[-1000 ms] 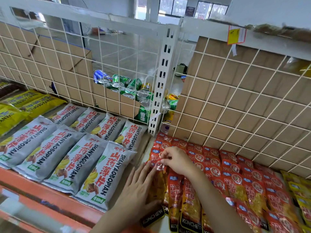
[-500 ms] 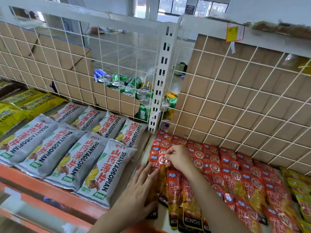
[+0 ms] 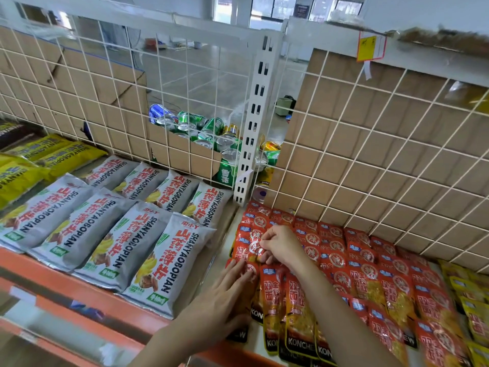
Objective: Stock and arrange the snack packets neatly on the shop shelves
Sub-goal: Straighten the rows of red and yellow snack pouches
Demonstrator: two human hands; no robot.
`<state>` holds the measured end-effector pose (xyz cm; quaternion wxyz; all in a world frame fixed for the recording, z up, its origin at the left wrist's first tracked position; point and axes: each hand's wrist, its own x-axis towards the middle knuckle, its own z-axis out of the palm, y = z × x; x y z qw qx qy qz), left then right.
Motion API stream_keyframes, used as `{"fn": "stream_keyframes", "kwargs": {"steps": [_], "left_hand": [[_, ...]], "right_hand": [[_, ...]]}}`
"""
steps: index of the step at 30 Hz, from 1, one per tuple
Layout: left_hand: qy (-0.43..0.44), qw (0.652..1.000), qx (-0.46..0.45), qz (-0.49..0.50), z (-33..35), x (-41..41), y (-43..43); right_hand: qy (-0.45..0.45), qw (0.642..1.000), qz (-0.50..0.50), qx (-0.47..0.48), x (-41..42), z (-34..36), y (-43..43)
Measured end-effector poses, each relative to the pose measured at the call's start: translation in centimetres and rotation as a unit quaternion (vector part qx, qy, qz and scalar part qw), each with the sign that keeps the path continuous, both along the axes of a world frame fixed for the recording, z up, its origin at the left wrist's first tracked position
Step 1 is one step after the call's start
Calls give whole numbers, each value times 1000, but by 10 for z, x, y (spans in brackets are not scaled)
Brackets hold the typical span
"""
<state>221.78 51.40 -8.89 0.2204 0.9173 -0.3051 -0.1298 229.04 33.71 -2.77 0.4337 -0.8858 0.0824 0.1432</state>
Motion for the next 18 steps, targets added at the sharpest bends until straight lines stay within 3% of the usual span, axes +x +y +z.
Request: {"fn": "stream_keyframes", "kwargs": {"steps": [5,10,18], "left_hand": [[-12,1000,3,10,6,-4,0],[-20,991,-98,89,6,-5,4],[-11,995,9,96,8,-8,5]], "right_hand": [[-14,998,52,-44,-1,-2,1],[-54,994,59,-80,-1,-7,0],[-99,986,74,-113,-3,-13,-1]]}}
